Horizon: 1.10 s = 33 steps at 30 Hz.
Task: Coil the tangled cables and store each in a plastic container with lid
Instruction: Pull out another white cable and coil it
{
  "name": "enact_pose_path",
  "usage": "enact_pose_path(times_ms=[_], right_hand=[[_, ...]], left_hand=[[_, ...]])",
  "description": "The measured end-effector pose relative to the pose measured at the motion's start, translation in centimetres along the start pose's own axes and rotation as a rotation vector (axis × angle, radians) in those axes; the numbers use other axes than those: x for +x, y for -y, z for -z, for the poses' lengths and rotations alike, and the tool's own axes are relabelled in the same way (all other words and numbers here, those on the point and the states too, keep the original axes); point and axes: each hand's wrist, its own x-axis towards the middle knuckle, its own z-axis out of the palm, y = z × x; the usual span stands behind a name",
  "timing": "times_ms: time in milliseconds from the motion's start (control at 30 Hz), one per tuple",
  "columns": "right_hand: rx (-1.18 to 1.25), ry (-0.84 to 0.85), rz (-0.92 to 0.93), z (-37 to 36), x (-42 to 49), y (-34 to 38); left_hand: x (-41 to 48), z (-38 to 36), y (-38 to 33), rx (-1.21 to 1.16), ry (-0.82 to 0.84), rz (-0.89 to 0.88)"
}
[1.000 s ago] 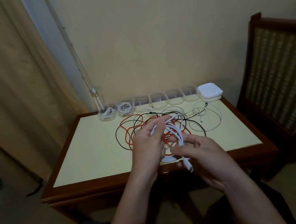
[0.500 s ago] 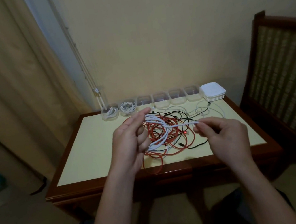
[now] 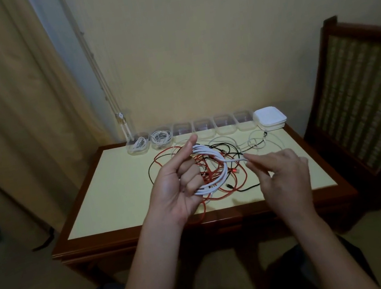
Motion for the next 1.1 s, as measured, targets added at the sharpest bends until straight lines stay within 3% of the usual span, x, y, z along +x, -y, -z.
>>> enact_pose_path(times_ms=[133, 267, 433, 533, 600, 767, 933, 1100], right_hand=[[0.244, 0.029, -0.037, -0.1, -0.2, 1.4], [0.563, 0.109, -0.360, -0.2, -0.5, 2.7], [1.406, 0.151, -0.814, 0.4, -0.2, 5.1], [1.763, 0.175, -0.919, -0.2, -0.3, 5.7], [1.808, 0.259, -0.938, -0.4, -0.5, 5.9], [1.615, 0.592, -0.836, -0.3, -1.3, 6.6], [1.625, 0.629, -0.859, 0.2, -1.4, 7.4], [1.531, 0.504, -0.791, 0.7, -0.8, 6.8]], left_hand=[[0.3, -0.2, 0.2, -0.064, 0.022, 0.034], [0.5, -0.5, 0.2, -0.049, -0.008, 0.004], [1.0, -0.4, 0.6, -0.083, -0.020, 0.001], [1.1, -0.3, 1.1, -0.108, -0.041, -0.010], [1.1, -0.5, 1.3, -0.086, -0.077, -0.052], [1.3, -0.4, 1.7, 0.091, -0.215, -0.208], [1.1, -0.2, 2.6, 0.258, -0.320, -0.454], [1.2, -0.1, 3.1, 0.365, -0.250, -0.415]])
